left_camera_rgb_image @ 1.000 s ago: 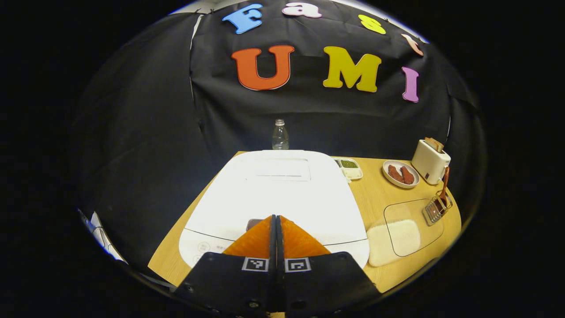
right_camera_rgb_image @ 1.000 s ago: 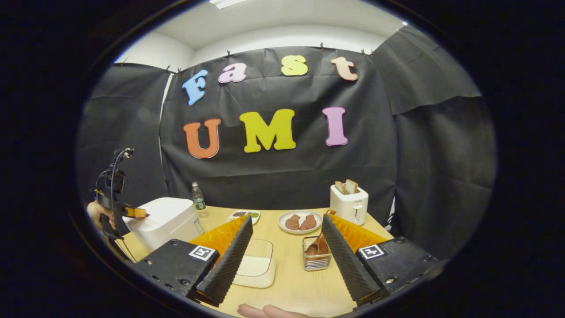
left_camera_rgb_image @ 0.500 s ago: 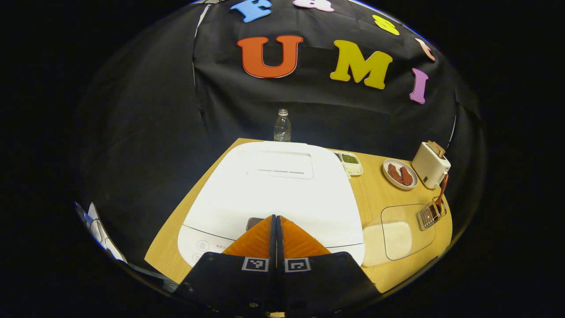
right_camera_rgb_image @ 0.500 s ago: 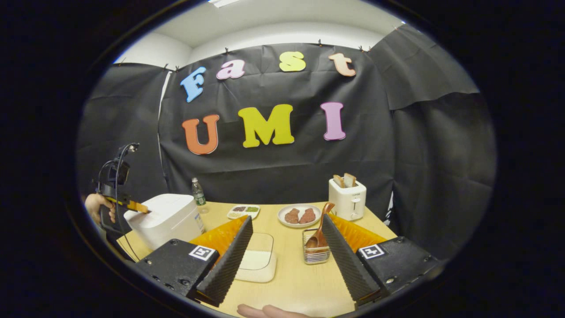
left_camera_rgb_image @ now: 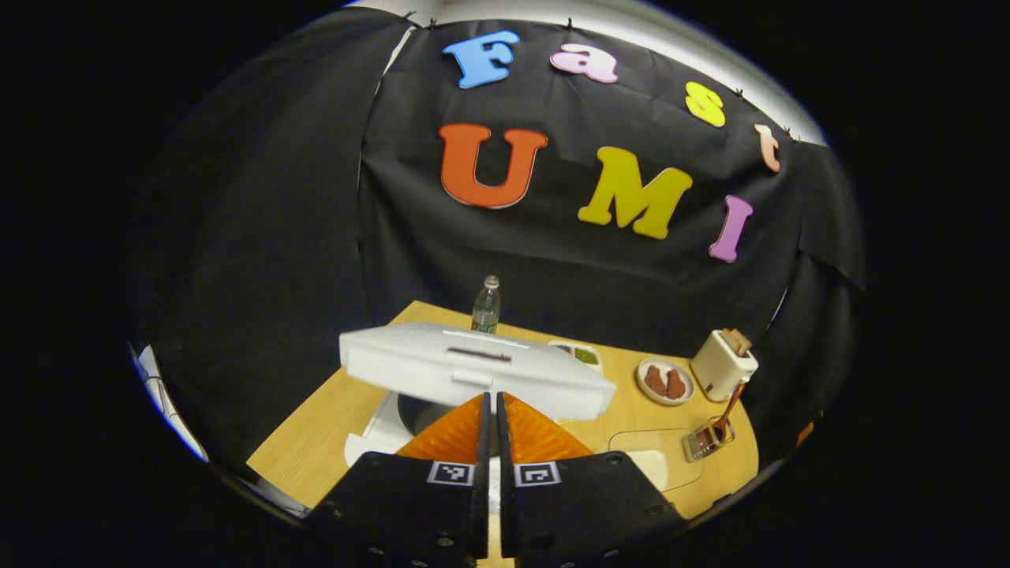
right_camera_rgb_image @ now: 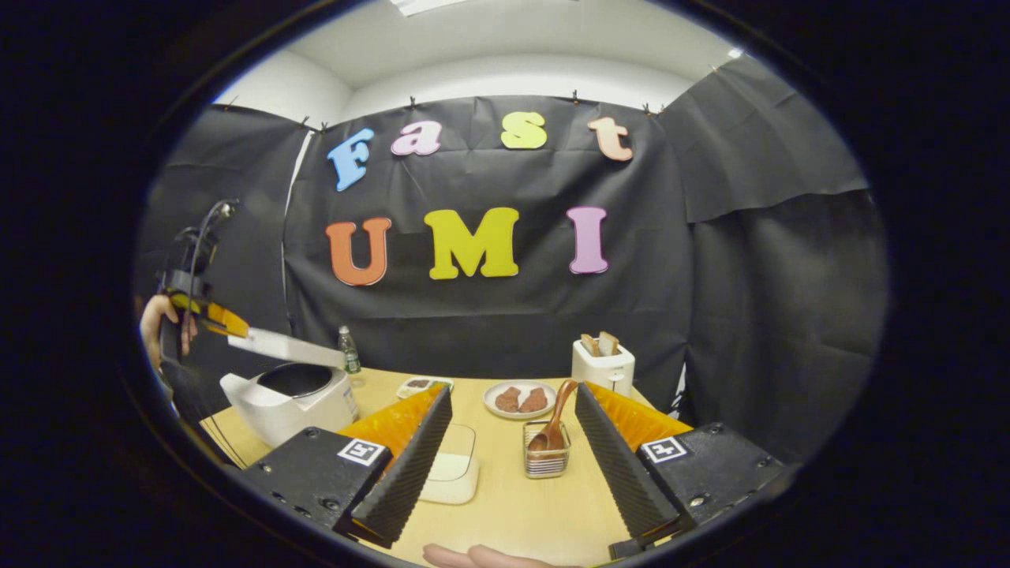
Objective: Close the left gripper, press the button to open the rice cooker; take a wooden spoon from the chopstick holder with the right hand, scoop a spoonful of rice and pour it into the rice cooker, then put the wooden spoon back into the chopstick holder.
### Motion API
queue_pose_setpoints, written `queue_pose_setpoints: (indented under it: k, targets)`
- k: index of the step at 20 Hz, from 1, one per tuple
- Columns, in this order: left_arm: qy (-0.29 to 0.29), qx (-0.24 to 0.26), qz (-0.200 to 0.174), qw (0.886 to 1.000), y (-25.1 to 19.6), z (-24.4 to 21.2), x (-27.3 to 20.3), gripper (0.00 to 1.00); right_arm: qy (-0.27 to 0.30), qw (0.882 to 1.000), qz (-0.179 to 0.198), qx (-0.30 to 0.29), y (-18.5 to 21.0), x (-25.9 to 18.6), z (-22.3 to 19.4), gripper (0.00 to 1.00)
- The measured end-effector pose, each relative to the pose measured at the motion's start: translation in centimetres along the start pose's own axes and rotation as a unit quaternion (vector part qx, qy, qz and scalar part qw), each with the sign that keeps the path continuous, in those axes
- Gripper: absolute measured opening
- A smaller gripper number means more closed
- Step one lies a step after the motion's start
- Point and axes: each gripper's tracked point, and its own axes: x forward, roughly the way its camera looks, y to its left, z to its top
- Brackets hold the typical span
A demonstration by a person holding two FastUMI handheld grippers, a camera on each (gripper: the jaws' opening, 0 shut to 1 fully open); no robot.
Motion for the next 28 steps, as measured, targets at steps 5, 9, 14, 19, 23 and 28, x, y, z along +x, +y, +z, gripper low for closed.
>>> queue_pose_setpoints:
  k: [5,9,14,19,23,28]
  targets:
    - [-0.056,0.03,-0.042,0.997,-3.2,1.4,-3.8,0.98,-0.002,1.0,-0.004,0.006,-0.4,0.2,0.3,1.0]
    - [-0.067,0.039,-0.057,0.995,-4.3,0.5,-5.2,0.94,0.005,1.0,-0.006,0.011,-0.9,1.0,-0.3,1.0]
    - [-0.09,0.058,-0.059,0.992,-4.3,-1.0,-6.0,0.94,0.021,0.999,-0.01,0.021,-2.2,3.9,-1.6,1.0]
    - [-0.111,0.061,-0.054,0.99,-3.9,-2.2,-5.8,0.94,0.042,0.999,-0.02,0.028,-4.5,8.6,-3.0,0.96]
    - [-0.131,0.075,-0.034,0.988,-3.4,-3.2,-5.7,0.94,0.064,0.997,-0.026,0.038,-6.5,12.3,-5.2,0.96]
    - [-0.174,0.081,-0.022,0.981,-3.2,-3.6,-6.4,0.94,0.102,0.993,-0.025,0.054,-8.7,17.9,-8.6,1.0]
